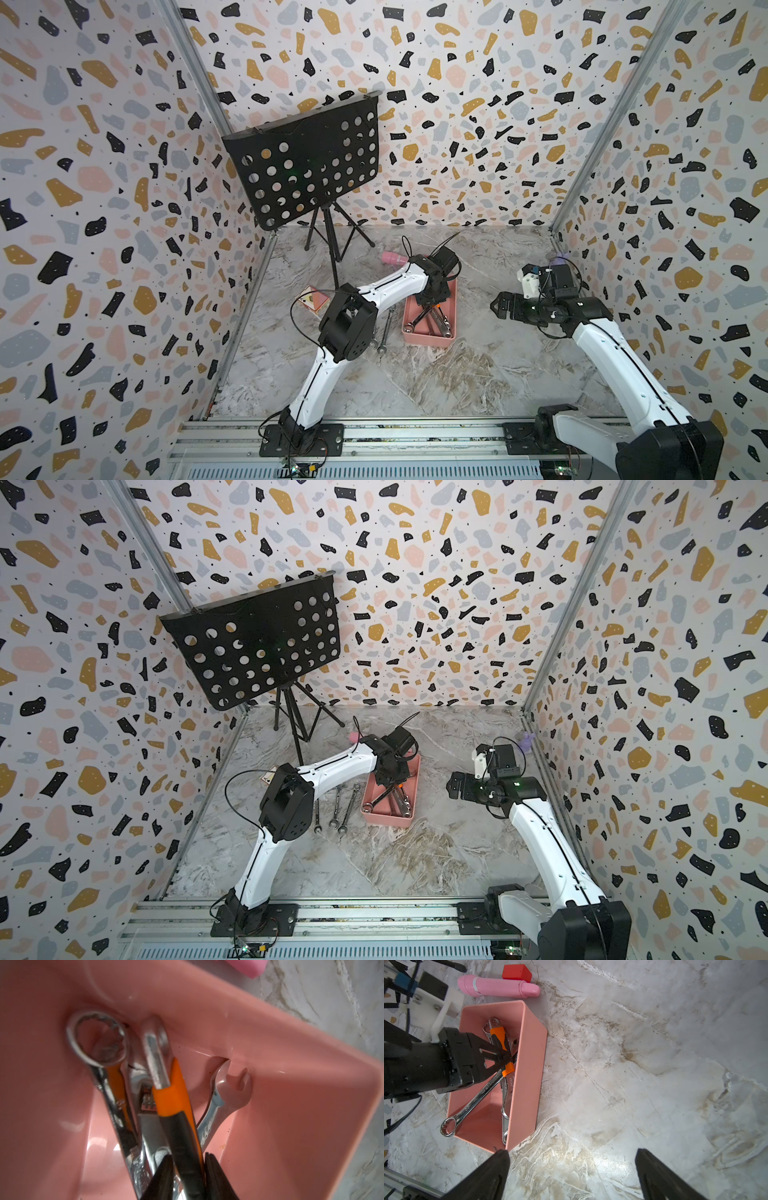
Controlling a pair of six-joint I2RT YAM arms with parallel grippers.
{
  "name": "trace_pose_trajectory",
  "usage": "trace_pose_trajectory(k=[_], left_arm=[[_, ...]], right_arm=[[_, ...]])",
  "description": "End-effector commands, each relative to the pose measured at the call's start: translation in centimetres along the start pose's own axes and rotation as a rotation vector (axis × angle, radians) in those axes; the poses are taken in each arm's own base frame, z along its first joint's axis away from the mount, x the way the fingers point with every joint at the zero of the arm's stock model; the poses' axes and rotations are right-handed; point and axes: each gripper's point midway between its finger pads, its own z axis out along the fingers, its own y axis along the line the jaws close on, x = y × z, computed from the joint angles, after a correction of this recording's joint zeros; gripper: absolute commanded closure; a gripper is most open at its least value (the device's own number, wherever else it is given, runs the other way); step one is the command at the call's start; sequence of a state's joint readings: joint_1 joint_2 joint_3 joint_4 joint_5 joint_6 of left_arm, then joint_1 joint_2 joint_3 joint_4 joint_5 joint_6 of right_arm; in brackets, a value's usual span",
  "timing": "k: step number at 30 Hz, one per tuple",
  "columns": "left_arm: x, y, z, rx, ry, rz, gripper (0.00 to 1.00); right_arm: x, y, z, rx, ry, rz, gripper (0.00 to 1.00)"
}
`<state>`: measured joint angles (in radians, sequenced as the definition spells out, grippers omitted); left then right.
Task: Take out the wrench from the storage box
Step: Pick up the wrench from the storage box.
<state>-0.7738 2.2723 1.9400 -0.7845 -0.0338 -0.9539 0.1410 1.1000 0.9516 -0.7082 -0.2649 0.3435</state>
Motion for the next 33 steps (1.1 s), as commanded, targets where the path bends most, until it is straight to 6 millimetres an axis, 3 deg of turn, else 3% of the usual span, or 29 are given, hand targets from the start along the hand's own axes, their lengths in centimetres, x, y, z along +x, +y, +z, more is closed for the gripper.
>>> trace_pose_trajectory(k=[1, 7, 14, 24, 29, 33], left_arm=[[-0.1, 0.2, 0.5, -0.005, 0.016, -0.008, 0.80], [-0.6, 0.2, -0.8, 0.007, -0.005, -0.020, 0.99], [-1.3, -0.7, -4.5, 0.066, -0.043, -0.044, 1.00], [-1.2, -1.4, -11.9, 0.172, -0.106, -0.021, 1.00], [-0.9, 1.3, -14.8, 0.157, -0.133, 0.112, 1.00], [-0.3, 5.9, -16.5, 0.108, -0.126, 0.233, 1.00]], right_arm=[[0.3, -0.2, -0.4, 0.004, 0.000, 0.005, 0.01], [0.4, -0.2, -0.4, 0.007, 0.000, 0.002, 0.01], [0.3, -0.3, -0.3, 0.008, 0.001, 0.005, 0.01], [0.0, -0.1, -0.4, 0.005, 0.000, 0.002, 0.01], [-0.1, 0.0, -0.3, -0.003, 0.003, 0.004, 0.01], [-0.2, 0.4, -0.3, -0.020, 0.002, 0.002, 0.01]])
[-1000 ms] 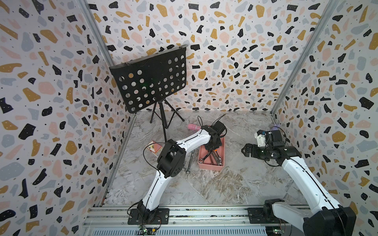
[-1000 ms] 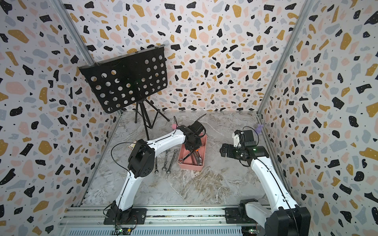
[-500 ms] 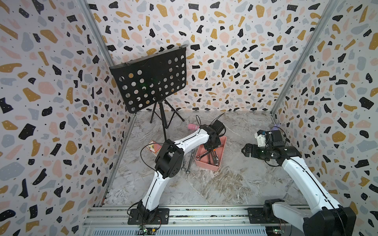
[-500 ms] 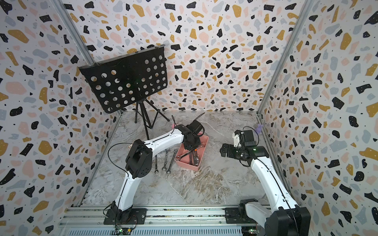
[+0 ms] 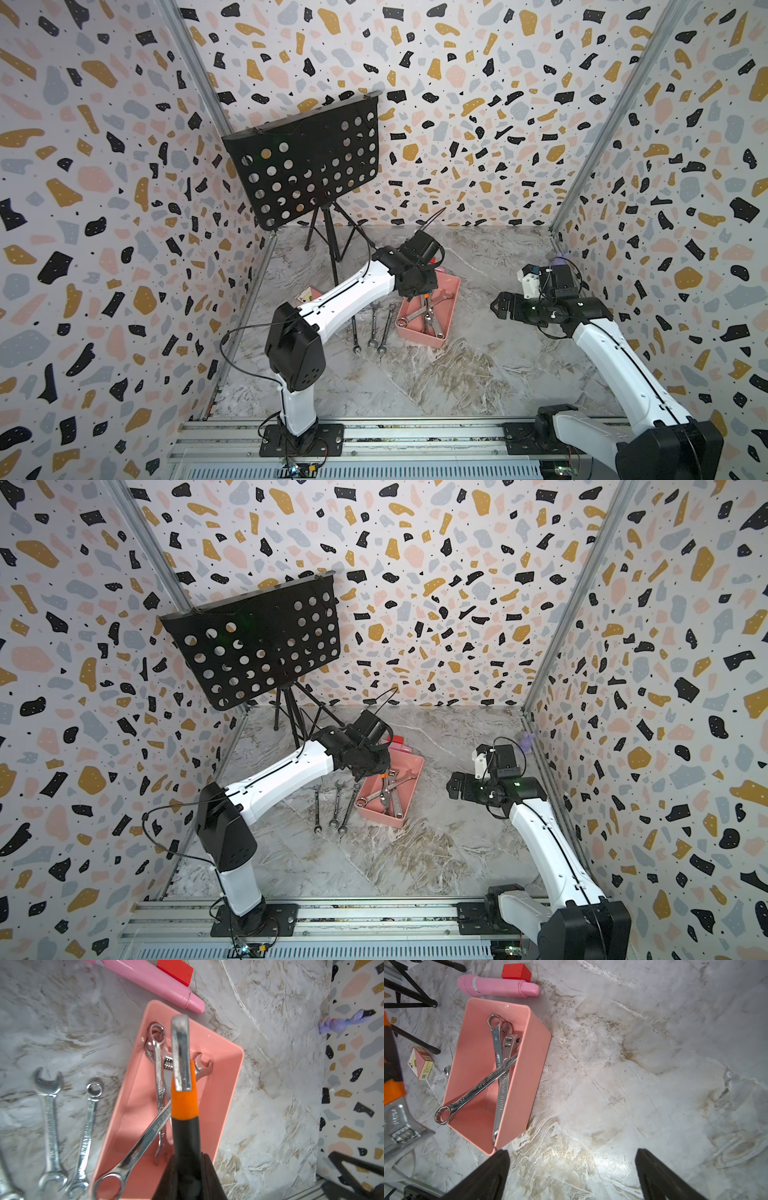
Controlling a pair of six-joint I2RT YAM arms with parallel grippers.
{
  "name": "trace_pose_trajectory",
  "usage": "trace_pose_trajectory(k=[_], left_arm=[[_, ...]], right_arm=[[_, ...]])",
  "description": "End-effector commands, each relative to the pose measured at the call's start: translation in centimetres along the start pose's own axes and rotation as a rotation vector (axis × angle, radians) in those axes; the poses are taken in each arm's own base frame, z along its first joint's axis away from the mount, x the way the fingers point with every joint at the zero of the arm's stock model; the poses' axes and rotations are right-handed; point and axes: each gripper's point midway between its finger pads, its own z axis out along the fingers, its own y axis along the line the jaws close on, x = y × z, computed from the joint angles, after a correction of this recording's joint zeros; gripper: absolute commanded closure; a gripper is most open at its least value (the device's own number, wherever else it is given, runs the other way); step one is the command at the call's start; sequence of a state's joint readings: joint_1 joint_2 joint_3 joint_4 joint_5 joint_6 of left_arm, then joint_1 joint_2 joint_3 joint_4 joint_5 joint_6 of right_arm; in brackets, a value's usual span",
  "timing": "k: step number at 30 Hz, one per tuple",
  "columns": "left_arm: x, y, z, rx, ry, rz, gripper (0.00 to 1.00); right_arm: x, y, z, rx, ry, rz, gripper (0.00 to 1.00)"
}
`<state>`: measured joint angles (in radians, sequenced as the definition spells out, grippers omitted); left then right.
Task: Take out the wrench from the storage box
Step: Pick up the wrench from the storage box, then place the wrench at the center of the board.
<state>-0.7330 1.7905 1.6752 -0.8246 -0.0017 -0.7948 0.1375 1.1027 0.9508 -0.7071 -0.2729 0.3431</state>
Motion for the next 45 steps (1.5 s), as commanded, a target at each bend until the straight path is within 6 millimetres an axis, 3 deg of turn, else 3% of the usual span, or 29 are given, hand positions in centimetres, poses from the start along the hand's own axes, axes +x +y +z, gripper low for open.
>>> trace_pose_trajectory(k=[1, 7, 11, 14, 19, 27, 37, 45], left_arm=[[0.1, 4.1, -2.6, -0.041, -0.004, 0.136, 1.00], [2.1, 12.0, -4.5, -0.096, 0.048, 0.207, 1.00], [3.6, 17.3, -4.6, -0.151, 0.072, 0.187, 1.00], [4.3, 20.0, -4.0, -0.155, 0.081, 0.176, 1.00], [5.2, 24.2, -1.2, -0.194, 0.116, 0.167, 1.00], [5.1, 26.4, 2.7, -0.178, 0.158, 0.106, 1.00], [5.8, 28.6, 4.8, -0.217, 0.204, 0.074, 1.00], [6.5, 29.4, 5.1, -0.251, 0.235, 0.064, 0.80]], right_arm=[[-0.2, 0.3, -0.3, -0.016, -0.002, -0.001, 0.01], [-0.5, 0.9, -0.3, -0.048, -0.021, -0.004, 0.01], [-0.9, 1.6, -0.4, -0.091, -0.041, -0.001, 0.00], [-0.8, 2.0, -0.1, -0.117, -0.035, 0.015, 0.00], [-0.6, 2.4, -0.1, -0.139, -0.029, 0.025, 0.00], [0.1, 2.0, -0.5, -0.115, -0.027, 0.029, 0.00], [0.4, 1.5, -0.4, -0.098, -0.022, 0.036, 0.00], [0.3, 1.5, -0.1, -0.097, -0.016, 0.037, 0.00]])
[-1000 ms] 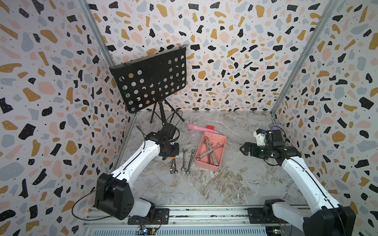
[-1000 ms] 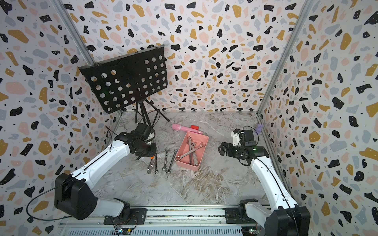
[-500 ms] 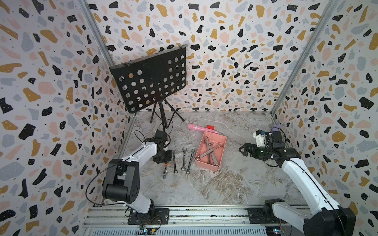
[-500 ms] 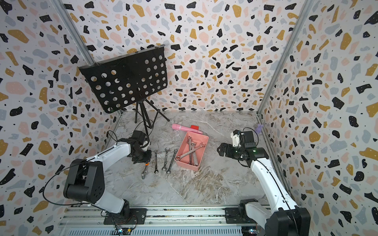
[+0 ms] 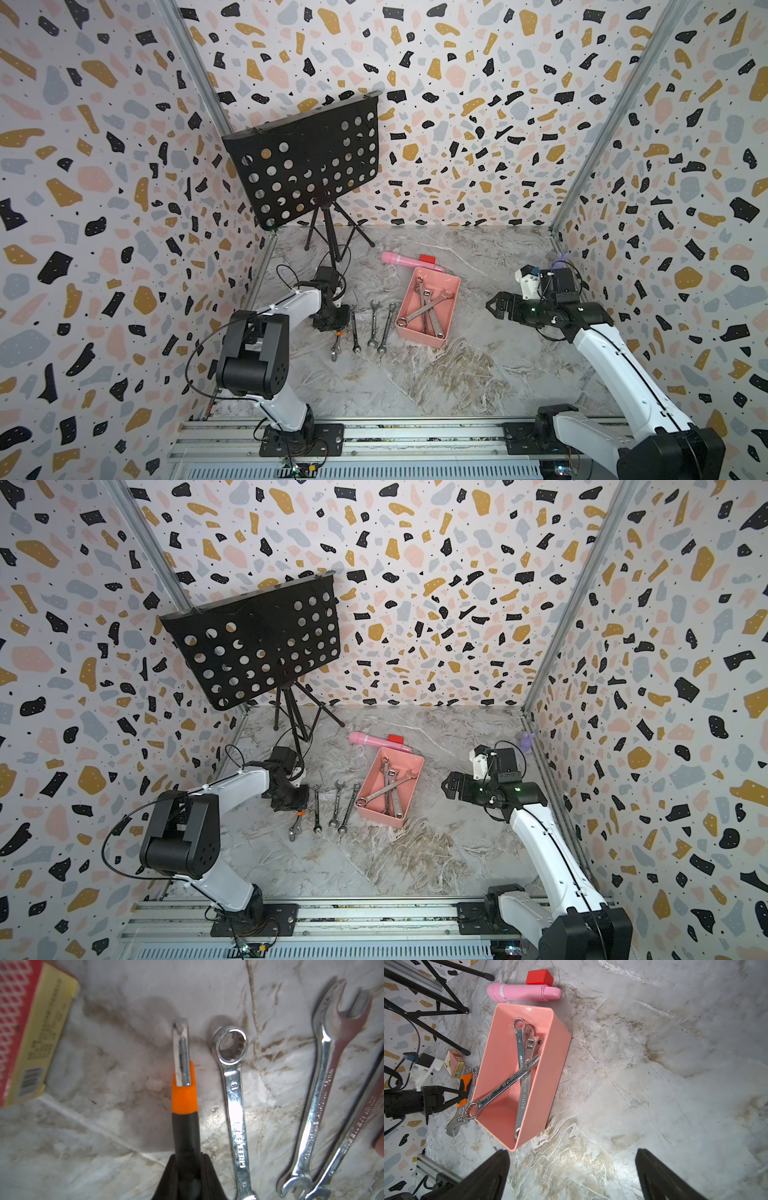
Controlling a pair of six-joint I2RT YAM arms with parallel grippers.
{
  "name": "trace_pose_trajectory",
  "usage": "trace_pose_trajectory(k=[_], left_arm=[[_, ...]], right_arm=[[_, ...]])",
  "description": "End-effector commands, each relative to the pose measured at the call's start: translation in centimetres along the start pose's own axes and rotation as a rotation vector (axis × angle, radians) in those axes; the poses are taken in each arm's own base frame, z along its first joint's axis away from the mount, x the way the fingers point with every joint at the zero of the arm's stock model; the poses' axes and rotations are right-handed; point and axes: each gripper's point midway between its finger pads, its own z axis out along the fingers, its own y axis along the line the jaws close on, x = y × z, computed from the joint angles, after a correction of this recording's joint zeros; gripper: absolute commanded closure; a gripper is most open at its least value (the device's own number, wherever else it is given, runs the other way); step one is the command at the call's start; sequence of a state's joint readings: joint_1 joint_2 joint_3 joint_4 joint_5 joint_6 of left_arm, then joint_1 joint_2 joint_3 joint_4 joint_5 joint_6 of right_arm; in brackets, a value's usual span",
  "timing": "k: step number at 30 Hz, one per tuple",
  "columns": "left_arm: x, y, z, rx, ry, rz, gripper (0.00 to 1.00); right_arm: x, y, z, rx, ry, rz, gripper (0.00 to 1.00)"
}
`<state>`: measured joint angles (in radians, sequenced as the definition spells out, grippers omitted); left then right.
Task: Take out the wrench from the storage box
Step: Place the wrench at the center of the board.
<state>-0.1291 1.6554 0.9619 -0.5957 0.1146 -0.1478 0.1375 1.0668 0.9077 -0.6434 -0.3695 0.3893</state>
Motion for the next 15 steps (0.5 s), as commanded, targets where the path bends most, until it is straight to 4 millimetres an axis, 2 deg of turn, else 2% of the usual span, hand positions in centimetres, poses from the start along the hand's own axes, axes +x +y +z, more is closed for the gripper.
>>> trace_pose_trajectory(k=[1, 8, 15], left_arm=[[0.19, 0.87, 0.56, -0.031, 0.011, 0.001, 0.77], [0.21, 1.30, 0.48, -0.049, 0.026, -0.007, 0.65], [0.10, 1.63, 0.53, -0.058, 0.036, -0.011, 0.63]], right_arm=[[0.20, -0.18, 0.01, 0.012, 0.008, 0.009, 0.00], [-0.12, -0.11, 0.10, 0.011, 0.007, 0.010, 0.00], [-0.22, -0.04, 0.23, 0.007, 0.010, 0.014, 0.00]])
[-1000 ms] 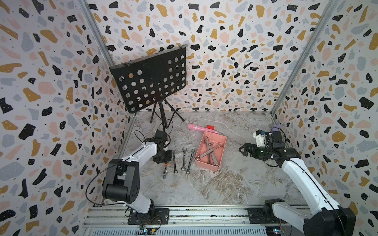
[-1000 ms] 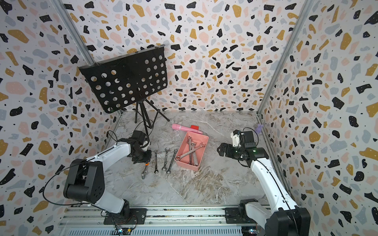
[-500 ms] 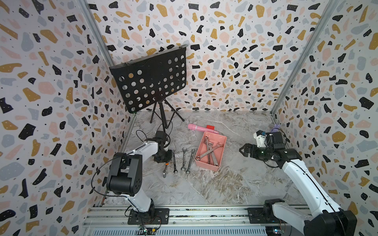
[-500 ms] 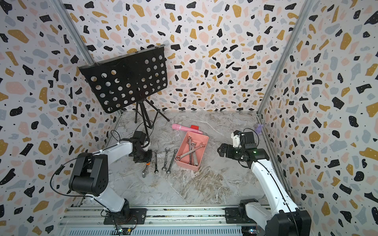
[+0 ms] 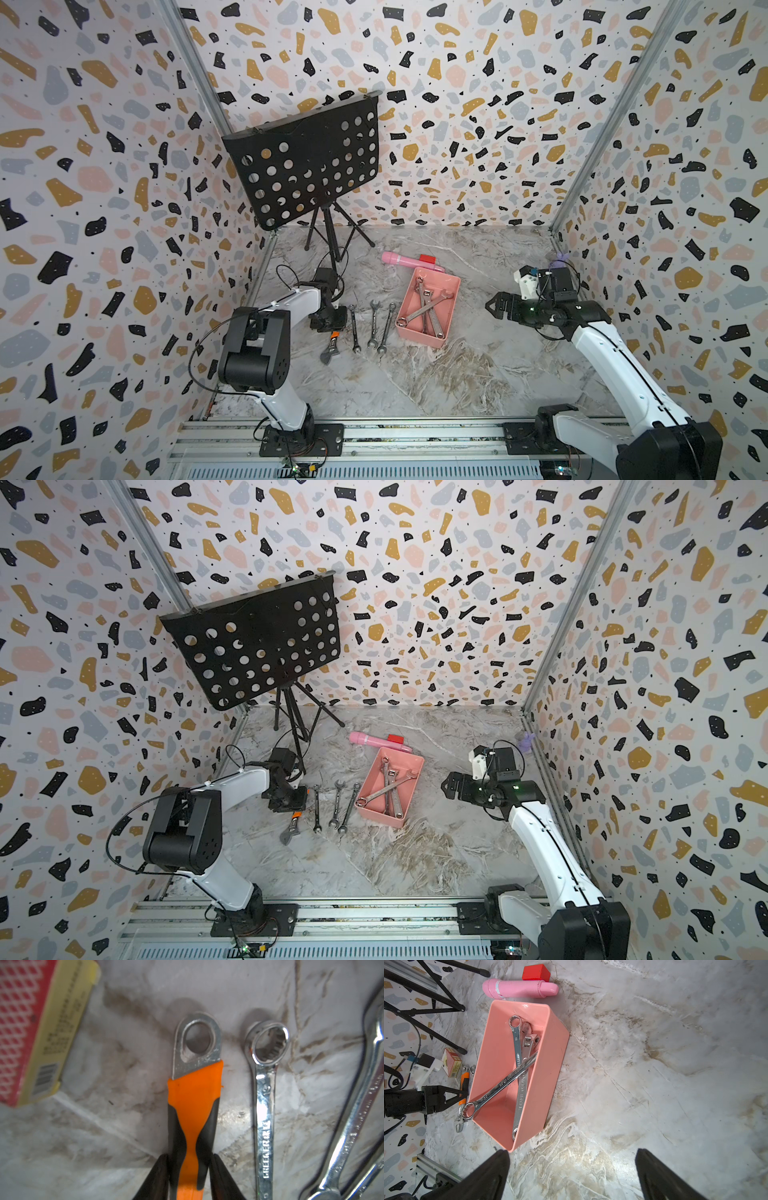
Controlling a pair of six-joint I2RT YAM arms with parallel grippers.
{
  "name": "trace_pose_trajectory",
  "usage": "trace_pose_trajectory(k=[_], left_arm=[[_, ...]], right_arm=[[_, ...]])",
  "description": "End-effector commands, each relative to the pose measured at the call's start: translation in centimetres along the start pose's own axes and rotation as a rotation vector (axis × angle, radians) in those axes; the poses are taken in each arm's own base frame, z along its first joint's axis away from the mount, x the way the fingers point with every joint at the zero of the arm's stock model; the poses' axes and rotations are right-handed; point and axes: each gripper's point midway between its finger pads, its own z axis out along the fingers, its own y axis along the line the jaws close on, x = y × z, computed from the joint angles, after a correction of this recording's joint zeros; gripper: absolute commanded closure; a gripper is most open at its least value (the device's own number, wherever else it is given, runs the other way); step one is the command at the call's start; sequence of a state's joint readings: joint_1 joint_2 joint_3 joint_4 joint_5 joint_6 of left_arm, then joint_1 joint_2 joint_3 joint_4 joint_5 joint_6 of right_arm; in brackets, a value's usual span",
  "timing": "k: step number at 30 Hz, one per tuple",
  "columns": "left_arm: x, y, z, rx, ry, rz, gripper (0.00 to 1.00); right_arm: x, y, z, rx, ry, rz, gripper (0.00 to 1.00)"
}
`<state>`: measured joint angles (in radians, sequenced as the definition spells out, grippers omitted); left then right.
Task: Take out the wrench from the storage box
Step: Place the wrench at the center of the board, then pick up the wrench from the storage box.
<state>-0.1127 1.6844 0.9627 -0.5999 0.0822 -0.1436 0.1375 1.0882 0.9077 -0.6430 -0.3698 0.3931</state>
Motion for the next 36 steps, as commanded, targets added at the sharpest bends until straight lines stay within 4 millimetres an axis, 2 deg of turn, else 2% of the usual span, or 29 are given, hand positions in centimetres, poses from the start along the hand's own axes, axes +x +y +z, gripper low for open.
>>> trace_pose_trajectory(k=[1, 4, 7, 11, 14, 17, 22, 28, 31, 36], left_arm=[[-0.3, 0.5, -0.2, -0.026, 0.010, 0.007, 0.63], [-0.5, 0.4, -0.6, -0.019, 0.002, 0.005, 0.60], [-1.1, 0.0, -2.1, -0.003, -0.029, -0.002, 0.55], [-2.7, -1.1, -6.0, 0.042, -0.136, -0.002, 0.48], [-3.7, -2.6, -9.4, 0.096, -0.220, 0.013, 0.43], [-4.3, -4.6, -11.7, 0.168, -0.277, 0.026, 0.41], [-3.8, -8.4, -13.3, 0.283, -0.290, 0.047, 0.39], [-3.8, -11.9, -14.1, 0.412, -0.308, 0.072, 0.31], [-3.8, -12.6, -14.2, 0.447, -0.315, 0.073, 0.22], [-3.8, -12.6, -14.4, 0.453, -0.332, 0.077, 0.11]], right_arm=[[-0.3, 0.2, -0.3, 0.001, -0.007, 0.004, 0.00], [-0.5, 0.2, -0.4, 0.003, -0.010, 0.001, 0.00], [-0.7, 0.4, -0.6, -0.001, -0.013, -0.002, 0.00], [-1.0, 0.8, -0.7, -0.015, -0.016, 0.007, 0.00], [-1.1, 1.2, -0.8, -0.022, -0.013, 0.030, 0.00], [-1.1, 1.7, -0.7, -0.020, -0.003, 0.052, 0.00], [-1.1, 3.1, -0.5, 0.016, 0.009, 0.068, 0.01], [-1.2, 6.1, 0.6, 0.071, 0.028, 0.102, 0.06], [-1.7, 7.9, 1.4, 0.092, 0.020, 0.135, 0.09], [-1.5, 11.3, 3.9, 0.127, 0.064, 0.180, 0.12]])
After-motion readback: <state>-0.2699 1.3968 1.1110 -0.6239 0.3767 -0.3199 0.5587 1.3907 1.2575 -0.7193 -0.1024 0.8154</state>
